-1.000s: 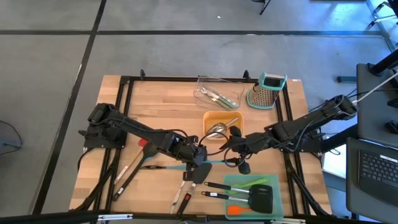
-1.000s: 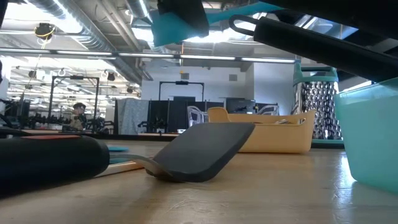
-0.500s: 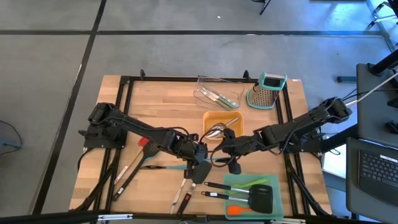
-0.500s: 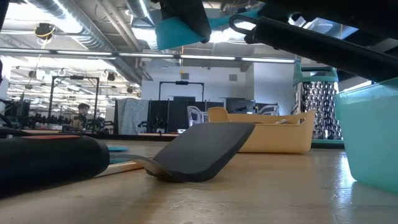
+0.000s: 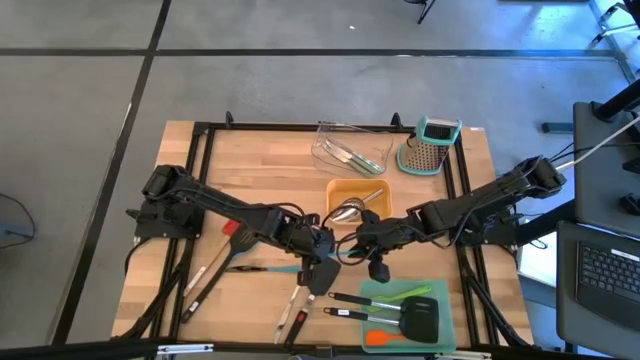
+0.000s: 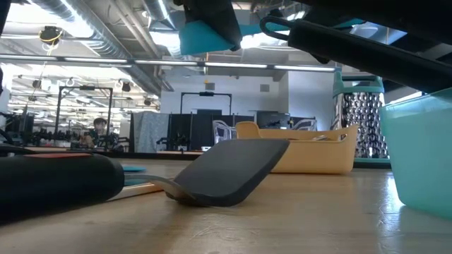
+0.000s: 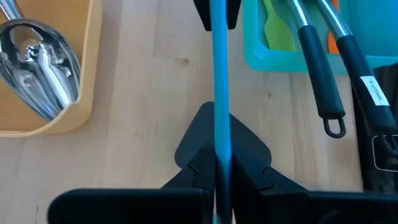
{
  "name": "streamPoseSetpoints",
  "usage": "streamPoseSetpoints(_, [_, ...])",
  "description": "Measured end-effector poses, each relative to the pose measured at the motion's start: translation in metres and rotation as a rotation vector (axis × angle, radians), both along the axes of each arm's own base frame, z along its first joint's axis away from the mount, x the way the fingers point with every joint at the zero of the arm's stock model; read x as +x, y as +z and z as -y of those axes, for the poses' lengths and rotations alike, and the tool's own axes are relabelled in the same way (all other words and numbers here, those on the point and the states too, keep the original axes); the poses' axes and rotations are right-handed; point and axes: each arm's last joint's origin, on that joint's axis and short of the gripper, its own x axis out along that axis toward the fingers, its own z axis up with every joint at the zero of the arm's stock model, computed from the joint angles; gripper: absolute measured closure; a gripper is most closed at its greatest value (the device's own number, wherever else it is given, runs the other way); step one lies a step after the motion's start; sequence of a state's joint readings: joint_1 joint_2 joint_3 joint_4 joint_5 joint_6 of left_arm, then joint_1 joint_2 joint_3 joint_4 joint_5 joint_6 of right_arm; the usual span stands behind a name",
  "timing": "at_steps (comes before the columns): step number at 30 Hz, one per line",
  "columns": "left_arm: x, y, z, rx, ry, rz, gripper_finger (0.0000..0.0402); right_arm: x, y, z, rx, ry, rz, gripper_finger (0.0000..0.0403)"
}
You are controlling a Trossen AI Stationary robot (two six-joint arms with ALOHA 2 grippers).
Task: Pick & Place Kitchen Items
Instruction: Put the top blue silicone spatula into the green bin
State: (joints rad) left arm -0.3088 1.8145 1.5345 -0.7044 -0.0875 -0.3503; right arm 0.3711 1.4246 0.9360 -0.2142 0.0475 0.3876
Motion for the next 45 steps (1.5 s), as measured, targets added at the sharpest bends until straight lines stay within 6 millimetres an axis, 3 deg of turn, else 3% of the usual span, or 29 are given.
streamPoseSetpoints(4, [0.001, 0.000, 0.001, 0.003, -0.013, 0.011, 0.0376, -0.001, -0.001, 0.000, 0.004, -0.030, -0.014, 0.0381])
streamPoseSetpoints(10, [0.000, 0.009, 0.012, -0.019, -0.088, 0.085, 0.0283, -0.005, -0.001, -0.007, 0.001, 0.001, -0.026, 0.0381])
streamPoseSetpoints(14, [-0.006, 0.038, 0.027, -0.034, -0.193, 0.274, 0.0217, -0.013, -0.007, -0.019, -0.034, 0.024, -0.059, 0.0381])
streamPoseSetpoints(18, [-0.018, 0.064, 0.040, 0.030, -0.246, 0.435, 0.0177, -0.023, -0.006, -0.032, -0.108, -0.051, -0.038, 0.0381])
streamPoseSetpoints(24, [-0.040, 0.091, 0.051, 0.223, -0.172, 0.569, 0.0173, -0.051, -0.011, -0.048, -0.138, -0.133, -0.140, 0.0381])
streamPoseSetpoints(35, [-0.045, 0.095, 0.061, 0.315, -0.198, 0.619, 0.0175, -0.118, 0.007, -0.076, -0.110, -0.122, -0.159, 0.0381])
streamPoseSetpoints(45, [-0.038, 0.093, 0.059, 0.305, -0.280, 0.710, 0.0177, -0.145, 0.005, -0.092, -0.100, -0.084, -0.174, 0.0381])
